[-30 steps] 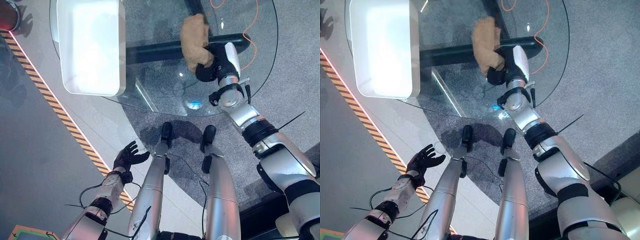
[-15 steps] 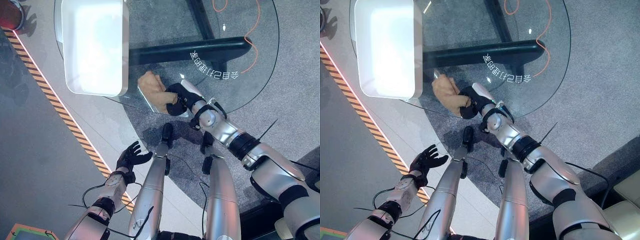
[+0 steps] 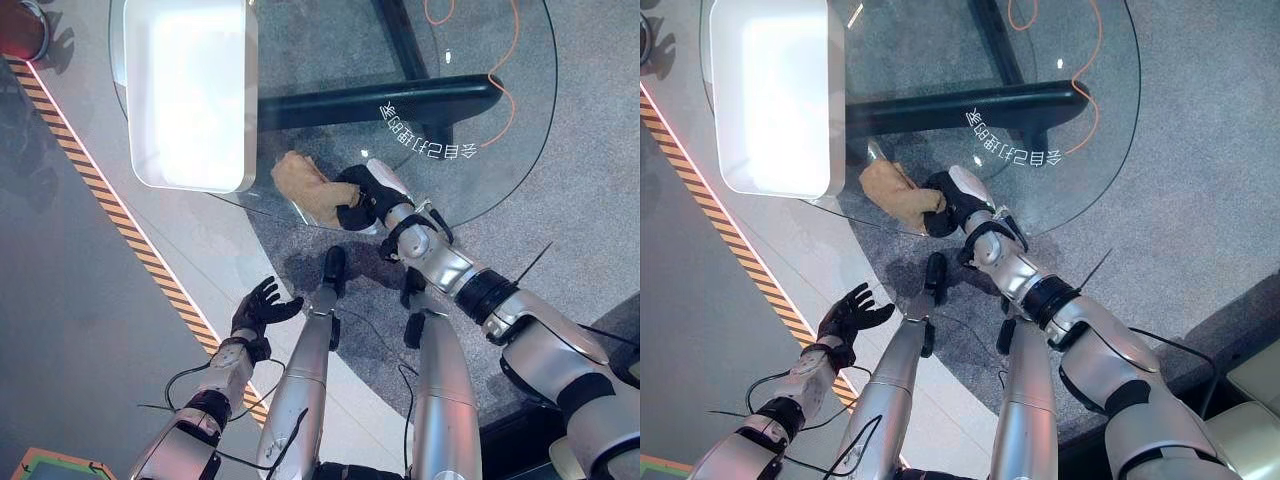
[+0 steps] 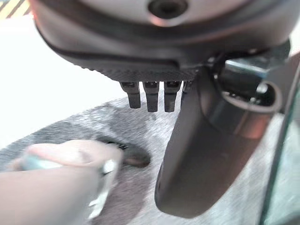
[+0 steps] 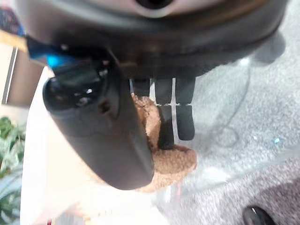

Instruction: Wipe the table with a cloth and put it in the basket.

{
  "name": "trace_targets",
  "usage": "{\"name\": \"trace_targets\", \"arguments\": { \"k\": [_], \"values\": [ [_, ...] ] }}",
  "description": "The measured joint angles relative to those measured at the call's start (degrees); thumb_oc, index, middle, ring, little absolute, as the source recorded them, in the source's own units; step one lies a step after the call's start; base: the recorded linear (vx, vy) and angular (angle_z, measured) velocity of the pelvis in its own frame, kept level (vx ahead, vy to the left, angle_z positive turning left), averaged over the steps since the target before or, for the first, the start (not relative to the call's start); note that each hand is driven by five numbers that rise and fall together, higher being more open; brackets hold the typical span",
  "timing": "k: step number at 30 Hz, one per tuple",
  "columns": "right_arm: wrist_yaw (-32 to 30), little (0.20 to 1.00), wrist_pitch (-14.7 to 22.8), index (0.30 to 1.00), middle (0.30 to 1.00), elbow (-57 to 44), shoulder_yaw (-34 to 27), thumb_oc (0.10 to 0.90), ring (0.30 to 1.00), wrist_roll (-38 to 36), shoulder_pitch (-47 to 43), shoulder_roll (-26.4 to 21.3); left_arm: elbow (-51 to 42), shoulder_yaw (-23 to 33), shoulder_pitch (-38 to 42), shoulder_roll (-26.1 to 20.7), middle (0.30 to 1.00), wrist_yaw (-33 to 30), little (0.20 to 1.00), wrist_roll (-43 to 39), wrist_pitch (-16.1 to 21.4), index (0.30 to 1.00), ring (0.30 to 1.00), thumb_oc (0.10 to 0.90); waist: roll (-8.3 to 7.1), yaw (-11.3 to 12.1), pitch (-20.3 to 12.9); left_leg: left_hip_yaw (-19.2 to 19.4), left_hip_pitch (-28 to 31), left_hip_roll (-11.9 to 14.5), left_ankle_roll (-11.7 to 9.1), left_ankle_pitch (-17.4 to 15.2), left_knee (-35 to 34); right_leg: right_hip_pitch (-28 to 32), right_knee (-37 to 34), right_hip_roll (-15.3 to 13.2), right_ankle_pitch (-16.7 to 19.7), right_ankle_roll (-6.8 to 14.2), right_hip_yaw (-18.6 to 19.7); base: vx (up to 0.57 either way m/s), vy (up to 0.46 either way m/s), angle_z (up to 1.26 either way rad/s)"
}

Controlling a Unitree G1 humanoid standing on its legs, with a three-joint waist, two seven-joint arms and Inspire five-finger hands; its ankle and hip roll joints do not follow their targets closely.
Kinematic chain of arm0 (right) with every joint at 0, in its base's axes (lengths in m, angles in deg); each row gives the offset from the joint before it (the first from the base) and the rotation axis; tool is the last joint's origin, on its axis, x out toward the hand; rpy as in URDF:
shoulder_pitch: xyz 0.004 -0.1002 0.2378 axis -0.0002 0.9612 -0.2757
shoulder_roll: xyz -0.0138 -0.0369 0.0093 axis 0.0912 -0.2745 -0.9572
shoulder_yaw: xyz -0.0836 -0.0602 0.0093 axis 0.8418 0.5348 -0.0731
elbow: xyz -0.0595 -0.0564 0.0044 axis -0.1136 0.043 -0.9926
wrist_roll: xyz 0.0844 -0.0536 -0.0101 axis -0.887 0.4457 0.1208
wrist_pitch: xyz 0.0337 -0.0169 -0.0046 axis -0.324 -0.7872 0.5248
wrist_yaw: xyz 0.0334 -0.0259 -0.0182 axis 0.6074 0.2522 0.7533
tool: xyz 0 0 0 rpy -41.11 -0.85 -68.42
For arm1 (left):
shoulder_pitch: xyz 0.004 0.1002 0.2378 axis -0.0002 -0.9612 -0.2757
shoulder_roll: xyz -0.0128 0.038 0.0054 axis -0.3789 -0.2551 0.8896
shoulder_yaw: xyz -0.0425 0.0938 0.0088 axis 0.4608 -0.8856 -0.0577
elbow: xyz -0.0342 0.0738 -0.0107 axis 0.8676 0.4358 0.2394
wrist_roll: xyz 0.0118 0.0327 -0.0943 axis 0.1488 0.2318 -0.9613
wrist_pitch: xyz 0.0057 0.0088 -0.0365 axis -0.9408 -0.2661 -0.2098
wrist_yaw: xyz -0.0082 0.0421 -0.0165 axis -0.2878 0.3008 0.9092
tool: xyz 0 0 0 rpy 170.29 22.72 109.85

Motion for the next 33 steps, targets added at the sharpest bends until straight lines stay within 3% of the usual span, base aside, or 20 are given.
{"name": "trace_targets", "arguments": {
  "k": [8, 13, 24, 33],
  "values": [
    [-5.67, 0.2, 1.87, 0.3, 0.3, 2.01, -5.92, 0.1, 0.3, -5.86, 0.43, -0.51, -3.4, 10.65, 1.07, -0.32, 0.9, -8.05, 0.9, -10.09, 4.27, 0.9, 0.9, 0.8, 0.0, 0.2, 0.0, -0.16, 0.01, -0.08, -0.02, 0.05, 0.85, 0.06, 0.76, -0.05, -0.12, -0.1, 0.06, 0.0, -0.009, 0.01],
    [-10.27, 0.2, 3.03, 0.3, 0.3, -0.18, -10.86, 0.1, 0.3, -8.56, 2.22, -2.05, -5.2, 16.07, 2.89, -1.51, 0.9, -14.15, 0.9, -14.44, 9.15, 0.9, 0.9, 0.8, -0.04, 0.12, 0.01, -0.75, -0.46, 0.1, 0.0, -0.25, 1.11, 0.03, 0.03, 0.29, -0.22, -0.35, -0.09, -0.01, -0.058, 0.02],
    [-13.56, 0.2, 6.57, 0.3, 0.3, -12.59, -18.88, 0.1, 0.3, -9.84, 12.03, -3.45, -16.78, 18.84, 7.33, -2.75, 0.9, -19.49, 0.9, -14.66, 16.96, 0.9, 0.9, 0.8, -1.84, -1.7, 0.36, -0.9, -3.77, 0.52, 0.12, -1.76, 4.08, -1.45, -0.46, 1.19, 0.39, -0.14, -0.04, -0.02, -0.028, -0.03],
    [-13.44, 0.2, 7.72, 0.3, 0.3, -19.11, -22.86, 0.1, 0.3, -8.3, 17.62, -2.95, -25.05, 19.81, 6.7, -2.68, 0.9, -26.44, 0.9, -7.56, 21.86, 0.9, 0.9, 0.8, -3.1, -2.11, 0.39, -0.84, -3.91, 0.44, 0.38, -2.44, 4.81, -1.35, -0.45, 1.22, 0.39, -0.09, 0.12, 0.0, -0.01, -0.01]
  ]
}}
